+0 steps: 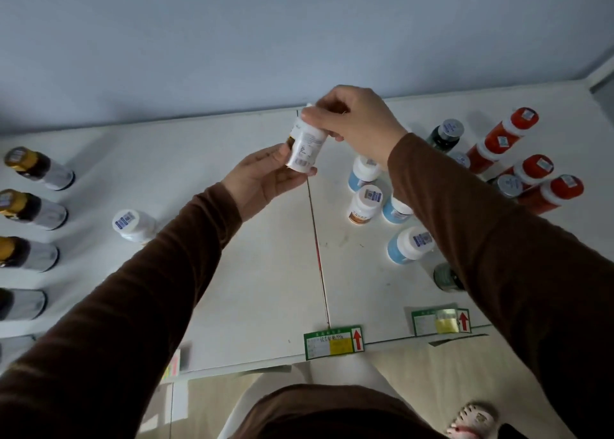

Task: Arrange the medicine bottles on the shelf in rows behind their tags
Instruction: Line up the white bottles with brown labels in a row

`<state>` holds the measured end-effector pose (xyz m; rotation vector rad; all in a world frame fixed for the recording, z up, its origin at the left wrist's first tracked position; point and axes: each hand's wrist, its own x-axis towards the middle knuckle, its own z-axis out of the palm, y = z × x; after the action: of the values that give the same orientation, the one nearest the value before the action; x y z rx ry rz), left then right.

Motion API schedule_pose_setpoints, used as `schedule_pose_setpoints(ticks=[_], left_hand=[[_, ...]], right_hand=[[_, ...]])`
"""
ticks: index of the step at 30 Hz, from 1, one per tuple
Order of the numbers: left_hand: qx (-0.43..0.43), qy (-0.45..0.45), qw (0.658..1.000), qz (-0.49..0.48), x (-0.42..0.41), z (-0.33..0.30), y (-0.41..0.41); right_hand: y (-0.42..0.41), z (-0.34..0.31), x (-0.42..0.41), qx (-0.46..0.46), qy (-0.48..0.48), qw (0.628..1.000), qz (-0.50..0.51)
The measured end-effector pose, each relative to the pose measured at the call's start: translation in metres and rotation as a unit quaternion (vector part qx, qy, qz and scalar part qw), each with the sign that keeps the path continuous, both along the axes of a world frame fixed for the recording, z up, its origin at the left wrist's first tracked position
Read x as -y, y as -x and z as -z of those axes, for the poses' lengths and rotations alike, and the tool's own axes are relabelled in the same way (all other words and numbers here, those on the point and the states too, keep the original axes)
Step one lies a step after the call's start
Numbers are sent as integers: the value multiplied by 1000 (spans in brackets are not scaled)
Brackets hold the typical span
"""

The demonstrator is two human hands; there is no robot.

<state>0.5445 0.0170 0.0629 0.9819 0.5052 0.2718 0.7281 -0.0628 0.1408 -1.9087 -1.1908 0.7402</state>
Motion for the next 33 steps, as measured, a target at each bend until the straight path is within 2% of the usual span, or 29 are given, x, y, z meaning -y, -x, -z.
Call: schedule_pose_setpoints(ticks=[3, 6, 9, 11, 13, 15, 19, 24, 30, 33], left_hand=[[25, 40, 999, 22, -1, -10, 9], [34, 43, 998, 27, 0, -16, 15], [9, -24, 999, 19, 1, -24, 19], [-51, -122, 991, -5, 4, -31, 19], [-125, -229, 964, -43, 6, -37, 18], [-175, -291, 937, -82, 6, -41, 21], [-223, -359, 897, -125, 2, -49, 41], [-262, -420, 864, -91, -34, -62, 101], [-380, -550, 740, -71, -96, -55, 192], [-403, -576, 710, -43, -114, -42, 219]], right_hand=[[13, -7, -1, -64, -24, 997, 19], [21, -10, 1, -96, -44, 994, 13], [23, -11, 2, -69, -45, 996, -30], [24, -11, 2, -33, -39, 997, -58], [28, -12, 0, 6, -32, 996, -84], [36, -15, -3, 58, -28, 992, -110], [60, -18, -13, 158, -41, 978, -129], [112, -19, -38, 157, -73, 976, -131], [185, 0, -77, 181, -48, 974, -128], [216, 15, -93, 205, -12, 971, -121]])
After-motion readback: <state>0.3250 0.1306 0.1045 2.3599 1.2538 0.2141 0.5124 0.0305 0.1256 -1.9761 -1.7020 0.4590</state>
